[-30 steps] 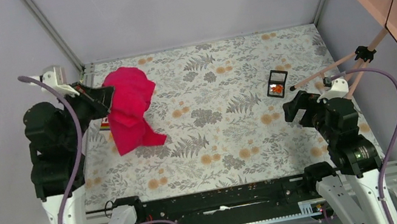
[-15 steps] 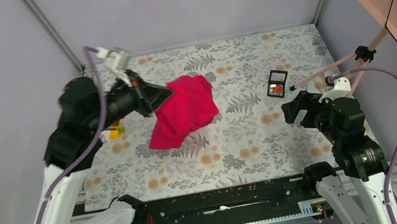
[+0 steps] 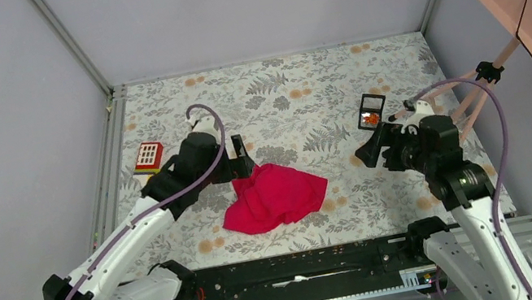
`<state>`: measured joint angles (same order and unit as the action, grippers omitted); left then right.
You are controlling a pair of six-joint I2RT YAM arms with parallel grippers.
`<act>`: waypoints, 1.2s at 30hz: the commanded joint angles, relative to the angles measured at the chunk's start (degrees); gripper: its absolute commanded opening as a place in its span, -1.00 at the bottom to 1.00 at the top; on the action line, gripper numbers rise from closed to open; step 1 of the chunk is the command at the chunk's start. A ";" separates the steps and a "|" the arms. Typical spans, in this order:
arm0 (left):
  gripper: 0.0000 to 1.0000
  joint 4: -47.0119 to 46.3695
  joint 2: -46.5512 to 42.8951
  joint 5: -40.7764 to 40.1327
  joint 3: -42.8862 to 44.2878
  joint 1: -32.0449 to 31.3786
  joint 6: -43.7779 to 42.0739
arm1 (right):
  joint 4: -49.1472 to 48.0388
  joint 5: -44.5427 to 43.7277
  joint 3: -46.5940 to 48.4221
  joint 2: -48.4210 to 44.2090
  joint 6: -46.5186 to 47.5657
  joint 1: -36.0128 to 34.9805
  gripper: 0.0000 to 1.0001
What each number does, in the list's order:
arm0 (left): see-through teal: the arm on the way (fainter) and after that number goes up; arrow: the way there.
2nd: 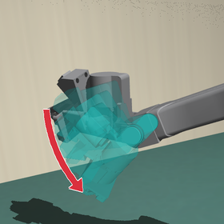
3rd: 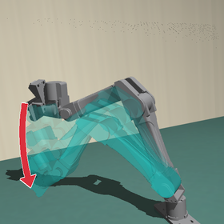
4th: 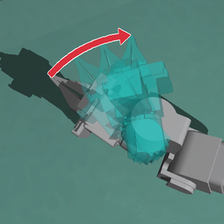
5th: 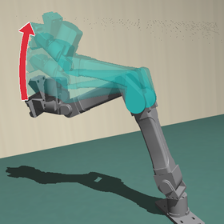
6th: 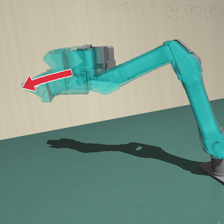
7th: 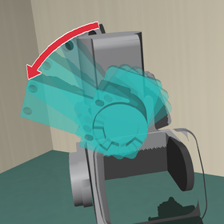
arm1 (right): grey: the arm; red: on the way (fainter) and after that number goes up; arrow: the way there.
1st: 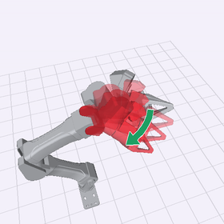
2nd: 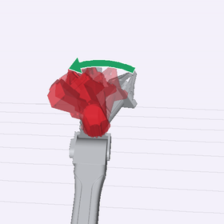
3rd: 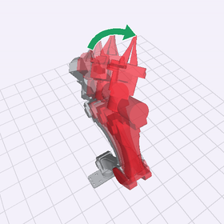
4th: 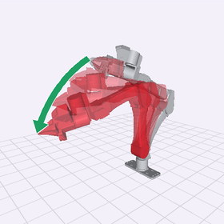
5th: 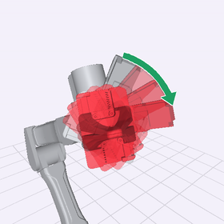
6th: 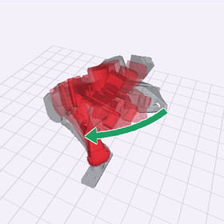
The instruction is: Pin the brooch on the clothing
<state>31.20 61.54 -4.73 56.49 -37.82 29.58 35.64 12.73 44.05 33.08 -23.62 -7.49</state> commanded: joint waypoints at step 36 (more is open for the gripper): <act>-0.16 -26.74 -3.80 9.19 -32.00 2.91 19.53 | -41.21 9.11 -14.73 41.77 -16.21 -25.59 0.10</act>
<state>8.82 56.66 2.92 24.73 -35.22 48.49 -2.72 23.05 27.94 73.06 -40.36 -32.21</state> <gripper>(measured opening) 0.421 0.558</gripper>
